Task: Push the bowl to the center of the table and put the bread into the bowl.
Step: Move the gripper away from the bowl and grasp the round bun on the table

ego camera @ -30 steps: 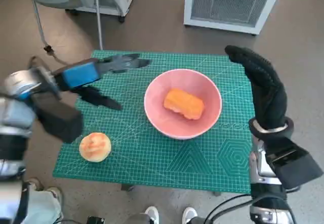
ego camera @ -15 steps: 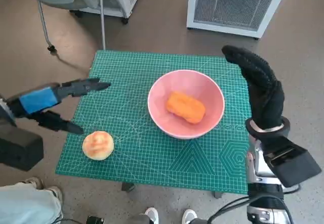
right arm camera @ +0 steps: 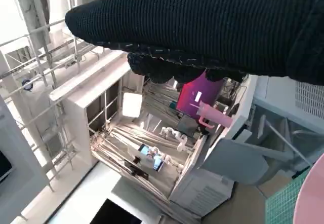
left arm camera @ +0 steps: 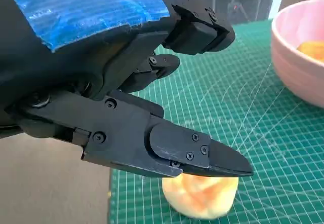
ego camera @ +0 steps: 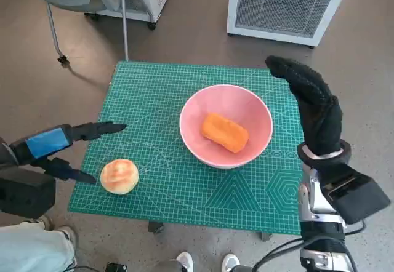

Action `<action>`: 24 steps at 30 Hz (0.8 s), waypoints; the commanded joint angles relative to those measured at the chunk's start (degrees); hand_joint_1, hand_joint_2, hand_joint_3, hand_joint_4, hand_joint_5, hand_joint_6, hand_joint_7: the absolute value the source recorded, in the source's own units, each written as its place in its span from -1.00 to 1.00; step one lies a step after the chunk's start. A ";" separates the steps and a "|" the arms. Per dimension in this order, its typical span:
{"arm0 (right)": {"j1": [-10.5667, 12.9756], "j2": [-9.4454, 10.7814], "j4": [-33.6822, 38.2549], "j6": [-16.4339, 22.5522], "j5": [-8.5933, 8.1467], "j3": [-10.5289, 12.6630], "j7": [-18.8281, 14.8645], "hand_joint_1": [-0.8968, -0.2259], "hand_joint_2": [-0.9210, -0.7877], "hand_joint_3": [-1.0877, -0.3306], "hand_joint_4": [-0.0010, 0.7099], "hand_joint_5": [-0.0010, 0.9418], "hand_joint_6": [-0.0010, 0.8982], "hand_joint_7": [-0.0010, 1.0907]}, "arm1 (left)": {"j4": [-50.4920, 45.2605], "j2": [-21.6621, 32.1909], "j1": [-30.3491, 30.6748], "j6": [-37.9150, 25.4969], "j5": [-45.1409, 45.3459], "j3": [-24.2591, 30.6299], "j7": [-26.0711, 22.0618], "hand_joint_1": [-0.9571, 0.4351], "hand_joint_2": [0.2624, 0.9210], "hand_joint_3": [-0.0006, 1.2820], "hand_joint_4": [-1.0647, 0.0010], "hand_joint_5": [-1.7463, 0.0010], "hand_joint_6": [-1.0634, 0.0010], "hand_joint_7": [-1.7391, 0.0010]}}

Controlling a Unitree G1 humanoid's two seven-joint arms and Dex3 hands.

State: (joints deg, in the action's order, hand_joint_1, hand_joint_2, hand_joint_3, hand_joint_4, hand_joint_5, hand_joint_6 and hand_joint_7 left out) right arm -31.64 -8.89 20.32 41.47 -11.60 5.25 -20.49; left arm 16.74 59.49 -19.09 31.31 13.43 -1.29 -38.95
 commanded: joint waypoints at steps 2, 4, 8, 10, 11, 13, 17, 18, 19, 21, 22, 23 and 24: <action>0.47 -0.49 0.44 -1.11 -0.62 0.06 -0.77 -0.43 -1.00 -0.29 -0.44 -0.99 -1.00 0.12 | 1.80 -2.09 0.21 0.35 1.88 -1.68 1.25 0.02 0.45 -1.00 0.69 1.00 0.36 0.97; 0.52 -0.60 0.32 -1.16 -0.74 0.15 -0.92 -0.43 -1.00 -0.29 -0.44 -0.99 -1.00 0.12 | 2.58 -2.74 0.05 0.70 2.56 -2.33 1.64 0.01 0.45 -1.00 0.69 1.00 0.35 0.97; 0.71 -0.68 -0.09 -1.28 -0.78 0.24 -1.09 -0.43 -1.00 -0.29 -0.44 -0.99 -1.00 0.12 | 4.29 -3.91 -0.50 1.35 4.03 -3.66 2.34 -0.02 0.45 -1.00 0.69 1.00 0.34 0.98; 0.84 -0.73 -0.34 -1.31 -0.75 0.32 -1.15 -0.43 -1.00 -0.29 -0.44 -0.99 -1.00 0.12 | 5.38 -4.49 -0.94 1.74 4.98 -4.50 2.76 -0.02 0.45 -1.00 0.69 1.00 0.33 0.98; 0.89 -0.74 -0.42 -1.33 -0.74 0.35 -1.17 -0.43 -1.00 -0.29 -0.44 -0.99 -1.00 0.12 | 5.83 -4.71 -1.12 1.94 5.39 -4.83 2.95 -0.03 0.45 -1.00 0.69 1.00 0.33 0.98; 0.94 -0.81 -0.50 -1.35 -0.73 0.45 -1.20 -0.43 -1.00 -0.29 -0.44 -0.99 -1.00 0.12 | 6.87 -5.23 -1.45 2.42 6.45 -5.54 3.55 -0.03 0.46 -1.00 0.69 1.00 0.34 0.98; 1.00 -0.94 -0.46 -1.34 -0.78 0.64 -1.29 -0.43 -1.00 -0.29 -0.44 -0.99 -1.00 0.12 | 9.65 -6.67 -2.19 3.48 8.68 -7.45 4.92 -0.02 0.46 -1.00 0.68 1.00 0.34 0.99; 1.01 -0.95 -0.46 -1.33 -0.77 0.67 -1.30 -0.43 -1.00 -0.29 -0.44 -0.99 -1.00 0.12 | 10.36 -6.97 -2.39 3.75 9.17 -7.86 5.21 -0.02 0.46 -1.00 0.68 1.00 0.34 0.99; 1.05 -0.98 -0.48 -1.32 -0.76 0.71 -1.30 -0.43 -1.00 -0.29 -0.44 -0.99 -1.00 0.12 | 11.43 -7.46 -2.65 4.04 9.97 -8.58 5.62 -0.01 0.46 -1.00 0.67 1.00 0.34 0.99; 1.09 -0.98 -0.51 -1.31 -0.72 0.75 -1.26 -0.43 -1.00 -0.29 -0.44 -0.99 -1.00 0.12 | 13.54 -8.24 -3.13 4.72 11.35 -9.84 6.38 0.02 0.46 -1.00 0.66 0.99 0.34 0.99; 1.10 -0.97 -0.50 -1.32 -0.69 0.76 -1.23 -0.42 -1.00 -0.29 -0.44 -0.99 -1.00 0.13 | 14.45 -8.48 -3.36 5.08 11.84 -10.31 6.70 0.05 0.46 -1.00 0.66 0.99 0.34 0.99; 1.14 -0.97 -0.55 -1.32 -0.66 0.77 -1.20 -0.42 -1.00 -0.29 -0.44 -0.99 -1.00 0.13 | 15.57 -8.81 -3.61 5.43 12.48 -10.97 7.03 0.06 0.46 -1.00 0.66 0.99 0.34 0.99; 1.17 -0.97 -0.58 -1.32 -0.64 0.78 -1.18 -0.42 -1.00 -0.29 -0.44 -0.99 -1.00 0.13 | 16.44 -9.04 -3.84 5.75 12.95 -11.46 7.33 0.08 0.47 -1.00 0.65 0.99 0.34 0.99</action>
State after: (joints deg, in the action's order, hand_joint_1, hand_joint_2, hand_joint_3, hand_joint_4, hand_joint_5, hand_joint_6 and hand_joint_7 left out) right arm -31.70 -9.34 19.77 40.97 -11.63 5.91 -21.22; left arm 30.53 51.40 -22.17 35.90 24.68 -11.00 -32.55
